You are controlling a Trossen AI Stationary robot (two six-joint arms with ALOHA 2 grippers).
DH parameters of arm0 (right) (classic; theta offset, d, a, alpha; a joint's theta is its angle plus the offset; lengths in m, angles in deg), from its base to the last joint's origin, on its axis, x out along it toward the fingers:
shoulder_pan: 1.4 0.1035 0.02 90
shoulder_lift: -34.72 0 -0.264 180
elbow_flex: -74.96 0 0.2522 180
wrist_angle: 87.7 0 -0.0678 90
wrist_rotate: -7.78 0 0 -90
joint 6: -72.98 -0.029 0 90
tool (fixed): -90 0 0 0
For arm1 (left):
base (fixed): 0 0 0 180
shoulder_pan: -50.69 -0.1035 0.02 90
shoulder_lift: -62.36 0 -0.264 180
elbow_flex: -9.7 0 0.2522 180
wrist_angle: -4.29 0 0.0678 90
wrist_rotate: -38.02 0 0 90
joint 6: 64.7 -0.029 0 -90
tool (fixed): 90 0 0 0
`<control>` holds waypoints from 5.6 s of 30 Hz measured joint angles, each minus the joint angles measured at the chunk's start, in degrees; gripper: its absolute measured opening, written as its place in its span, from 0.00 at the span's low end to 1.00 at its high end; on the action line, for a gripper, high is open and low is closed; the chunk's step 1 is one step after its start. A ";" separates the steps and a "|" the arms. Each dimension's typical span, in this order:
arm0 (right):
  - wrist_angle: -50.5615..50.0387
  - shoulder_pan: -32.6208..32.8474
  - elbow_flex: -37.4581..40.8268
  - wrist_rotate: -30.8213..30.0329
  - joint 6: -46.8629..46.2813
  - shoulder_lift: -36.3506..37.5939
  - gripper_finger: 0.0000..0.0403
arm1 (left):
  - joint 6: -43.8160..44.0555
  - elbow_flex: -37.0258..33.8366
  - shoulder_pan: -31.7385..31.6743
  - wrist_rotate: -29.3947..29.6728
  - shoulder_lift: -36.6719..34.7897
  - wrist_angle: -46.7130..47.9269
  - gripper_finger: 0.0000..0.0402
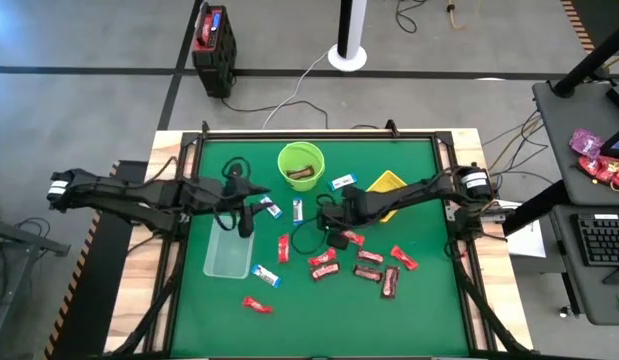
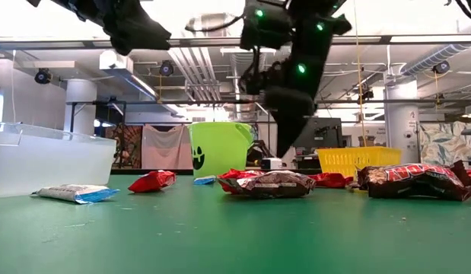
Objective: Sort candy by brand, put in halloween buckets
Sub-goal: Put the white chocolate bar into the yellow bin
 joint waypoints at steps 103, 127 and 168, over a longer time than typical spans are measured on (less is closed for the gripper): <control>22.26 -10.67 15.15 27.05 8.81 9.70 0.51 | -5.94 13.55 2.46 -2.11 56.34 -15.63 0.00; 17.47 -12.44 9.40 34.58 7.47 2.11 0.45 | -5.80 13.27 2.31 -2.13 57.47 -17.71 0.00; -21.20 -12.44 11.65 5.93 -12.76 27.51 0.25 | -4.25 12.92 6.05 4.99 25.61 1.32 0.00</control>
